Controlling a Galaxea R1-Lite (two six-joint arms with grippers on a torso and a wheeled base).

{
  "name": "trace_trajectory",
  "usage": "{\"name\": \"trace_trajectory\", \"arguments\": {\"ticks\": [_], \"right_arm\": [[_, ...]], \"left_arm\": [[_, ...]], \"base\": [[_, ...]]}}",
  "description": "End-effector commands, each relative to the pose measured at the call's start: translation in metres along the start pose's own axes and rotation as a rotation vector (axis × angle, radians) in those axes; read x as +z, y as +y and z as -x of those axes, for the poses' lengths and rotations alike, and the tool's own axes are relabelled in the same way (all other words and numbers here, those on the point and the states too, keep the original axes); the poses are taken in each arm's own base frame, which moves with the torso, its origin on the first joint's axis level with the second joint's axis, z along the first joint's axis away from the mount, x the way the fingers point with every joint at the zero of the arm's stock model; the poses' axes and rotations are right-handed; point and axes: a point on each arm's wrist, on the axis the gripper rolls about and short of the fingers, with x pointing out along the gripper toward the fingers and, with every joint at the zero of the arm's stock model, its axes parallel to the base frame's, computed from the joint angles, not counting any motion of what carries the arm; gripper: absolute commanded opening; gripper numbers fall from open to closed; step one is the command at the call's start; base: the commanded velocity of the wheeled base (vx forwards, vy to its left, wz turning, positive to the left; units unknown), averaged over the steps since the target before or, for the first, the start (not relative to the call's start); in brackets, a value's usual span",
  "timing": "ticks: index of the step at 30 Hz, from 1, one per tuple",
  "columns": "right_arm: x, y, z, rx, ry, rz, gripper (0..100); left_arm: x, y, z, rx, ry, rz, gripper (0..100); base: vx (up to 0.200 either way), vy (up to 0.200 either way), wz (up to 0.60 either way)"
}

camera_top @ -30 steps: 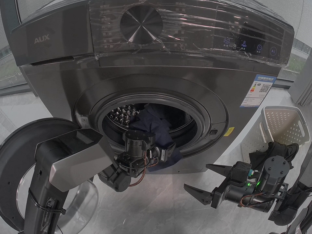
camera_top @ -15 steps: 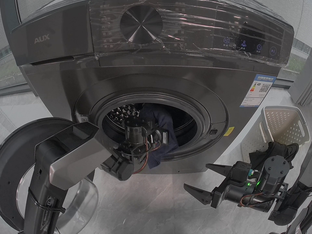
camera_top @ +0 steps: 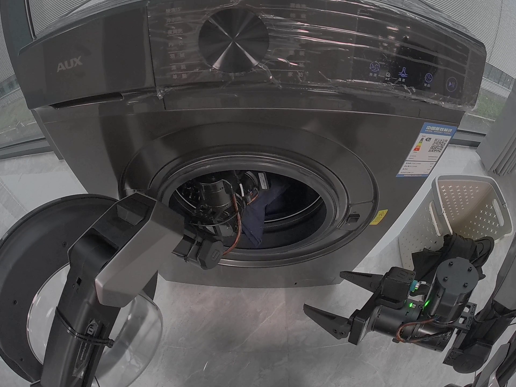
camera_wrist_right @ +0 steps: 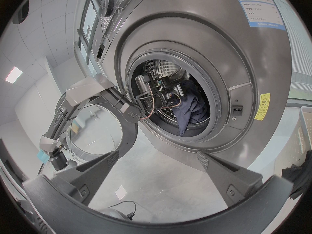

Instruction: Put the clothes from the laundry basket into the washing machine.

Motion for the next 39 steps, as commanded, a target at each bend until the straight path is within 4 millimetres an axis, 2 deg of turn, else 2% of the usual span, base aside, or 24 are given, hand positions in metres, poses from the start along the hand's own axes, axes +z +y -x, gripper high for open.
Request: {"name": "trace_trajectory", "arguments": {"ticks": [1,4,14,21,27,28,34,39], "right_arm": [[-0.001,0.0,-0.001,0.001,0.005,-0.001,100],[-0.001,0.0,0.0,0.0,0.006,-0.001,100],[-0.003,0.0,0.0,-0.002,0.013,-0.002,100],[-0.005,0.001,-0.002,0.004,0.024,-0.001,100],[-0.005,0.001,-0.002,0.004,0.024,-0.001,100],[-0.005,0.001,-0.002,0.004,0.024,-0.002,100],[-0.005,0.001,-0.002,0.004,0.024,-0.002,100],[-0.005,0.001,-0.002,0.005,0.024,0.0,100]], "left_arm": [[-0.012,0.003,0.002,0.008,0.027,-0.004,100],[-0.014,0.002,0.003,0.007,0.035,0.0,100],[-0.052,-0.001,0.068,-0.063,0.38,-0.037,100],[-0.067,0.003,0.081,-0.077,0.451,-0.053,100],[-0.079,0.006,0.084,-0.079,0.47,-0.078,100],[-0.082,0.007,0.083,-0.08,0.47,-0.09,0],[-0.072,0.006,0.071,-0.073,0.412,-0.086,0],[-0.049,0.004,0.044,-0.043,0.279,-0.062,0]], "base": [[0.0,0.0,0.0],[0.0,0.0,0.0],[0.0,0.0,0.0],[0.0,0.0,0.0],[0.0,0.0,0.0],[0.0,0.0,0.0],[0.0,0.0,0.0],[0.0,0.0,0.0]]}}
